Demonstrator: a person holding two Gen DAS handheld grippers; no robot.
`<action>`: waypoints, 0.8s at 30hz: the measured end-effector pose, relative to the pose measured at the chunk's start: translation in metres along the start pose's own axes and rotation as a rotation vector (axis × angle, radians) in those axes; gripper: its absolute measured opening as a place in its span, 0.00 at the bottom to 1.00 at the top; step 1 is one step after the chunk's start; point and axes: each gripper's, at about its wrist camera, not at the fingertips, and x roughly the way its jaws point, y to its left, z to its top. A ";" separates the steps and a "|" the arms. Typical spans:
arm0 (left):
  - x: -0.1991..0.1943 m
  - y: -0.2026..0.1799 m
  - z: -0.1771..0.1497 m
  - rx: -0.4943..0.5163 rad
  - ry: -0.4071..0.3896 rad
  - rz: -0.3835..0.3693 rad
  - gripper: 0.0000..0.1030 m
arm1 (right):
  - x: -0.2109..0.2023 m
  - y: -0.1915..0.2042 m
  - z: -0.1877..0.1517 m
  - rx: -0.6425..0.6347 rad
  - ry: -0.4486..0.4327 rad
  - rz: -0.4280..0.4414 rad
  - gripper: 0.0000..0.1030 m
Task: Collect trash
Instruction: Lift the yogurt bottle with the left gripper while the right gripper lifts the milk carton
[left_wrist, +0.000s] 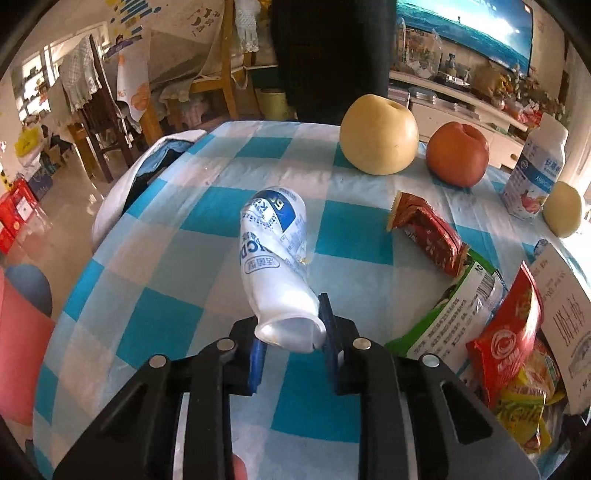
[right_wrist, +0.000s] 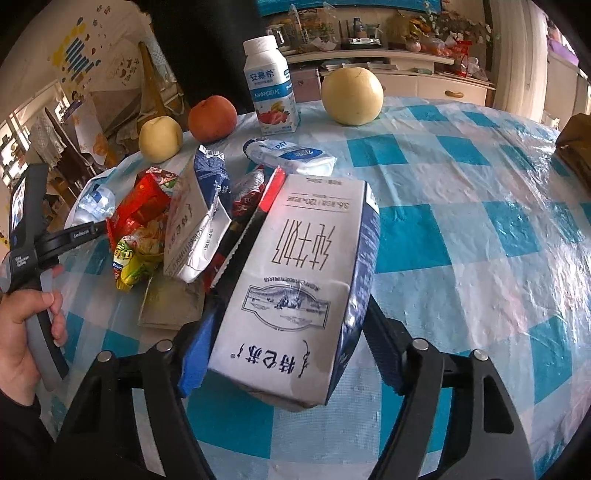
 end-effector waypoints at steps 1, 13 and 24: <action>-0.001 0.001 -0.001 0.002 0.001 0.000 0.26 | 0.000 0.001 0.000 -0.002 0.000 0.001 0.71; -0.026 0.013 -0.001 0.008 -0.032 -0.042 0.25 | -0.014 -0.005 0.002 -0.006 -0.034 0.000 0.66; -0.069 0.012 -0.008 0.045 -0.088 -0.086 0.25 | -0.023 -0.011 0.001 0.008 -0.049 0.018 0.64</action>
